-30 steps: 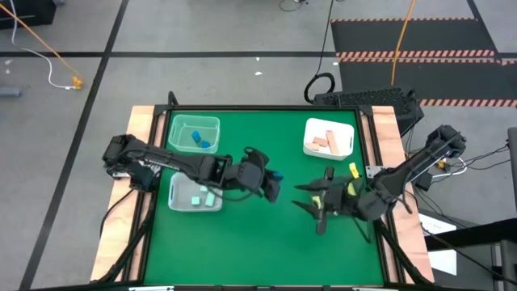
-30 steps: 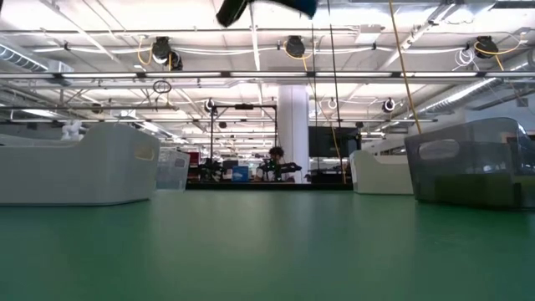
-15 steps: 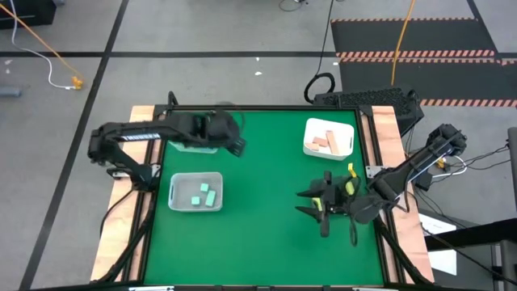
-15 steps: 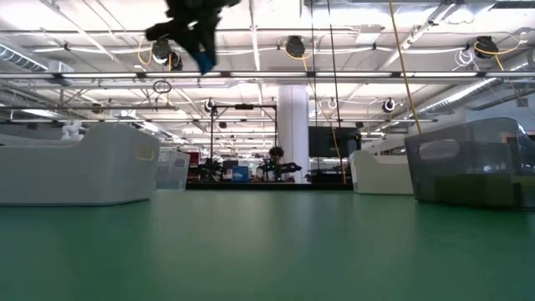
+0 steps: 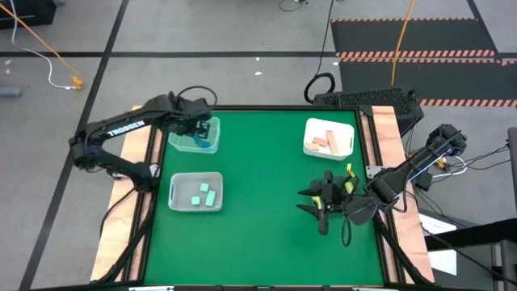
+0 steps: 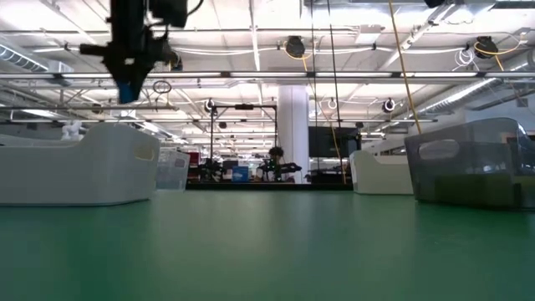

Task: Sort & place blocks by color
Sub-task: Put the blue block into the white transparent bin

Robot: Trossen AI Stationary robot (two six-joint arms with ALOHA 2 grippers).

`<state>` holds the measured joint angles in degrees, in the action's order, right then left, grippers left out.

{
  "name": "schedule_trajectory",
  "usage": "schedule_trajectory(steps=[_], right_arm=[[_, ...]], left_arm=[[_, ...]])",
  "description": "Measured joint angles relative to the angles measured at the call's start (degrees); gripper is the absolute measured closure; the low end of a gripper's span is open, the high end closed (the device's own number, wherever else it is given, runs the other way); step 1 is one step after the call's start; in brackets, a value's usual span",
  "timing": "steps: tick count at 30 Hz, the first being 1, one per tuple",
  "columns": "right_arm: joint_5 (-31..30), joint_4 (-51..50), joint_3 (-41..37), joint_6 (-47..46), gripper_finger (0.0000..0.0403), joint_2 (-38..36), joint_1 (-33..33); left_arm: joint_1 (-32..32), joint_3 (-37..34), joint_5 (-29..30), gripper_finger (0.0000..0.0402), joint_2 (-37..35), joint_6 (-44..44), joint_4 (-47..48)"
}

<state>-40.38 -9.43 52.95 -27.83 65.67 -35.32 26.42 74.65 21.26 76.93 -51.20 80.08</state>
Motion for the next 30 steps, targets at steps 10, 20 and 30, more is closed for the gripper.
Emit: schedule_trajectory(steps=[10,20,30], right_arm=[[0.00,0.13,0.00,0.00,0.0222,0.00,0.11],[-0.02,0.61,-0.47,0.00,0.0222,0.02,0.95],[0.02,1.46,-5.62,-6.13,0.0222,0.04,2.71]], left_arm=[[7.38,-16.43,-2.21,0.0305,-1.94,-4.51,-13.52],[11.21,-22.25,-2.70,0.0304,-1.91,-6.63,-23.38],[14.43,-22.69,-1.26,0.0214,-1.91,-4.77,-23.85]])
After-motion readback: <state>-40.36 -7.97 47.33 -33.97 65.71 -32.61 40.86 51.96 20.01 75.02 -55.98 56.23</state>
